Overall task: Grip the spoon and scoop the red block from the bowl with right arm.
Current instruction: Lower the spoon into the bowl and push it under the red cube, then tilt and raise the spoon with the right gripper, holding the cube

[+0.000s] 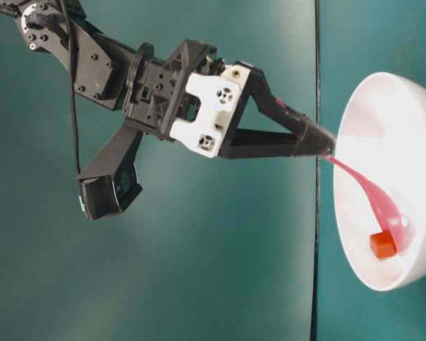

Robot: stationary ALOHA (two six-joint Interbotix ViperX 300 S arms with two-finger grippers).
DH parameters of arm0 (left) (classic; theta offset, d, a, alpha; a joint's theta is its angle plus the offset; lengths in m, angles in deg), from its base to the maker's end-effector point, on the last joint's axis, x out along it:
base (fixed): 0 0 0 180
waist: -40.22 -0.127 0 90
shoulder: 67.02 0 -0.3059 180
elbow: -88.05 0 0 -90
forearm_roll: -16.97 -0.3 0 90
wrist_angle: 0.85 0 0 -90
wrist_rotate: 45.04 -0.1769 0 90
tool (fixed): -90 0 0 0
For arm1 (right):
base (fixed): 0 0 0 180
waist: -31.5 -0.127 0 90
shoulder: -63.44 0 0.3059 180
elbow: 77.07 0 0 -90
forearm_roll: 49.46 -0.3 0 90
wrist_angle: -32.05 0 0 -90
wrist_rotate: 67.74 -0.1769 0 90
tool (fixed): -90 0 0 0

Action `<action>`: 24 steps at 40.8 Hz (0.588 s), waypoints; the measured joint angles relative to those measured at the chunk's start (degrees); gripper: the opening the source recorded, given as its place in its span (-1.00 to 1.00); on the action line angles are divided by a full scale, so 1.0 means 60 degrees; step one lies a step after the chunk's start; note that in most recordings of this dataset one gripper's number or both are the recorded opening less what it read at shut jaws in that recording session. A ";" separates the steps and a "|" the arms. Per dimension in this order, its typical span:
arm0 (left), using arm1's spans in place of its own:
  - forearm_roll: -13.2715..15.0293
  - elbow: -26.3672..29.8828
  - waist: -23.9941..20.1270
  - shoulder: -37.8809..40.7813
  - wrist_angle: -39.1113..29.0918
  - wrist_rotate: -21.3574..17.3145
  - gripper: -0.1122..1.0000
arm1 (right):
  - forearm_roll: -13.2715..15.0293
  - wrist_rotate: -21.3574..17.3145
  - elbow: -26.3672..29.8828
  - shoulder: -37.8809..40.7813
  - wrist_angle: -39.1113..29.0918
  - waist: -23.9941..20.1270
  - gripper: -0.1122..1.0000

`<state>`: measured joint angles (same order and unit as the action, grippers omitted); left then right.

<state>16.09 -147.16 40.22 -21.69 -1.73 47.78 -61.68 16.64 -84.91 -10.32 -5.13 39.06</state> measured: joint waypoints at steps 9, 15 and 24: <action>0.0000 0.0000 0.0000 0.0000 0.0000 0.0000 -0.80 | 0.0000 0.0000 0.0000 0.0000 0.0103 -0.0044 -0.40; 0.0000 0.0000 0.0000 0.0000 0.0000 0.0029 -0.80 | 0.0000 0.0000 -0.0293 -0.0059 0.0366 -0.0132 -0.40; 0.0000 0.0000 0.0000 -0.0015 0.0000 0.0161 -0.80 | 0.0000 0.0000 -0.1553 -0.0894 0.2300 -0.0439 -0.40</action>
<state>16.09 -147.16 40.22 -21.78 -1.73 48.74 -61.68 16.64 -94.23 -15.68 8.67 36.42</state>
